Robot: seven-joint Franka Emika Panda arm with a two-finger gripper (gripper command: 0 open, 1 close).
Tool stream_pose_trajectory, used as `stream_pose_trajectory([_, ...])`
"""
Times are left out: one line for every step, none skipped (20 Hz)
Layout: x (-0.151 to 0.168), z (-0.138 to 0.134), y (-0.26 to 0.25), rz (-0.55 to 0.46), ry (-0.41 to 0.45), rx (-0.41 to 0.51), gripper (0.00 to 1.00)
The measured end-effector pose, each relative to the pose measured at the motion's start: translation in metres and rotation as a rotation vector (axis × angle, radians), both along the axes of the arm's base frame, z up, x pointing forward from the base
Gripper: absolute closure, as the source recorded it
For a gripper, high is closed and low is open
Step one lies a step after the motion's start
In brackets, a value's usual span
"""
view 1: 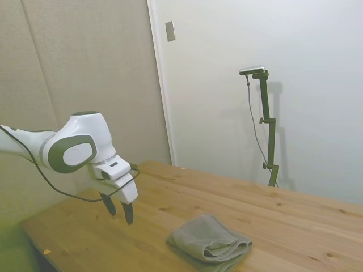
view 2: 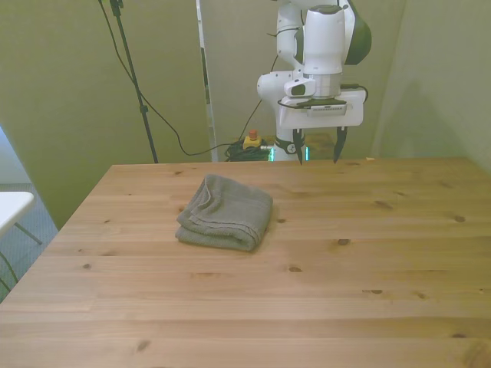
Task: Unfold the towel
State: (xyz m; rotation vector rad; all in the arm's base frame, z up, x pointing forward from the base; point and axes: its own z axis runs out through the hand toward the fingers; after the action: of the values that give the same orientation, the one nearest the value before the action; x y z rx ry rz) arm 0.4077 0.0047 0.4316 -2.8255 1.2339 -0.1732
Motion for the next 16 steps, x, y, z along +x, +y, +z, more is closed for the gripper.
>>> stream_pose_trajectory([0.0,0.0,0.0,0.0,0.0,0.002,0.0])
stream_pose_trajectory([0.0,0.0,-0.001,0.004,0.001,0.015,0.0])
stream_pose_trajectory([0.001,0.0,-0.004,-0.002,-0.002,0.018,0.0])
stream_pose_trajectory([0.002,0.003,-0.009,-0.012,-0.008,0.021,0.0])
stream_pose_trajectory([0.004,0.007,-0.016,-0.024,-0.017,0.025,0.0])
stream_pose_trajectory([0.007,0.012,-0.024,-0.037,-0.027,0.029,0.0])
stream_pose_trajectory([0.008,0.017,-0.033,-0.051,-0.037,0.034,0.0])
stream_pose_trajectory([0.01,0.022,-0.041,-0.064,-0.047,0.036,0.0])
stream_pose_trajectory([0.01,0.027,-0.051,-0.08,-0.054,0.037,0.0])
stream_pose_trajectory([0.009,0.031,-0.061,-0.097,-0.055,0.037,0.0])
stream_pose_trajectory([0.005,0.034,-0.073,-0.118,-0.05,0.04,0.0])
stream_pose_trajectory([0.0,0.037,-0.084,-0.139,-0.048,0.044,0.0])
stream_pose_trajectory([-0.006,0.041,-0.097,-0.16,-0.048,0.046,0.0])
stream_pose_trajectory([-0.012,0.045,-0.112,-0.184,-0.05,0.048,0.0])
stream_pose_trajectory([-0.019,0.047,-0.127,-0.207,-0.053,0.05,0.0])
stream_pose_trajectory([-0.026,0.048,-0.142,-0.227,-0.056,0.049,0.0])
